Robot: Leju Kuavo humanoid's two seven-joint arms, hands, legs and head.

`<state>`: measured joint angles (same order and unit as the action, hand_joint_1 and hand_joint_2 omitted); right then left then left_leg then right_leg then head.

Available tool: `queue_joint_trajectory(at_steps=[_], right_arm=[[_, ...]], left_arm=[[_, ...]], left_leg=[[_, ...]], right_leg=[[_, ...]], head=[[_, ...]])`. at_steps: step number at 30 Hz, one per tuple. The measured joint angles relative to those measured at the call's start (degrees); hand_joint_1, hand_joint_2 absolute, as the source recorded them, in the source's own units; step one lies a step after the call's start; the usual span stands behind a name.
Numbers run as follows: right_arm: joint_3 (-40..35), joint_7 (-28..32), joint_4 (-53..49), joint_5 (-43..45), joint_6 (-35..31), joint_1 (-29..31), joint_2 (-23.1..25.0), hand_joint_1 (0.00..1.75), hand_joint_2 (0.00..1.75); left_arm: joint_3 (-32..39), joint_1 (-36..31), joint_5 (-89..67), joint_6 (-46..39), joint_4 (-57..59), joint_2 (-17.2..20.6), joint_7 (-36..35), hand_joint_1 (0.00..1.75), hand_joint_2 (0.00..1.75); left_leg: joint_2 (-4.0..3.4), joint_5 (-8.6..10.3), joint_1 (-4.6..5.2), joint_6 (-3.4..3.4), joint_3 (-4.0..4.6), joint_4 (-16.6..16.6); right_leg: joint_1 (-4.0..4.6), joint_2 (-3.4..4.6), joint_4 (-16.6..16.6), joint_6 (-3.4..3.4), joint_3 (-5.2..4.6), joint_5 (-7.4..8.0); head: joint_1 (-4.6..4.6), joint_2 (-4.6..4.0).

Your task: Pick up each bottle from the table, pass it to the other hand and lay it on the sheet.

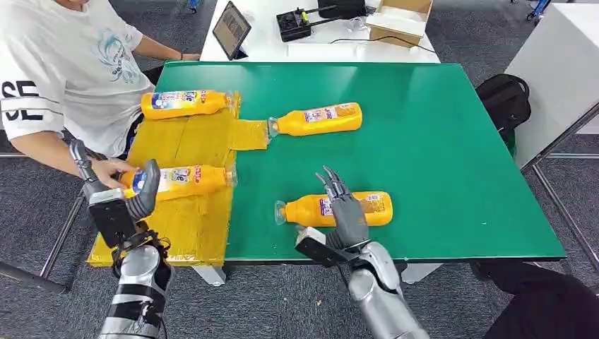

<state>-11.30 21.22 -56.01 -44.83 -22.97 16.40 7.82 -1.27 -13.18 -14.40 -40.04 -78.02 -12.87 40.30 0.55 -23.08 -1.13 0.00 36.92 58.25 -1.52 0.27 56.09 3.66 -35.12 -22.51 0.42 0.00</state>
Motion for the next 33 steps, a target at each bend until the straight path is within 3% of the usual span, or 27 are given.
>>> queue_joint_trajectory(at_steps=[8, 21, 33], right_arm=[[2.0, -2.8, 5.6, -3.5, 2.0, 3.8, -3.8, 0.0, 1.75], [4.5, -5.6, 12.8, -4.7, 6.6, 7.5, -5.5, 0.0, 1.75], [4.7, -9.5, 22.3, -6.1, 13.0, 15.5, -7.3, 0.0, 1.75]], left_arm=[[-2.2, 4.3, 1.2, 0.0, -7.6, 0.0, 0.0, 0.0, 1.75], [-7.4, 5.2, 1.4, 0.0, -5.6, -0.3, -0.1, 0.0, 1.75], [-10.9, 3.4, 3.5, 0.0, -0.4, -0.4, -0.1, 0.0, 1.75]], left_leg=[[0.0, 0.0, -0.07, -0.01, 0.0, 0.0], [0.0, 0.0, -0.05, -0.01, 0.03, 0.0], [-0.04, 0.06, -0.05, 0.06, -0.11, 0.0]], right_leg=[[0.09, 0.0, 0.0, -0.01, -0.04, -0.01], [0.07, 0.0, 0.0, 0.0, -0.05, 0.0], [0.02, 0.04, 0.0, 0.04, 0.03, 0.07]], head=[[0.0, 0.0], [0.02, 0.0], [-0.02, 0.0]])
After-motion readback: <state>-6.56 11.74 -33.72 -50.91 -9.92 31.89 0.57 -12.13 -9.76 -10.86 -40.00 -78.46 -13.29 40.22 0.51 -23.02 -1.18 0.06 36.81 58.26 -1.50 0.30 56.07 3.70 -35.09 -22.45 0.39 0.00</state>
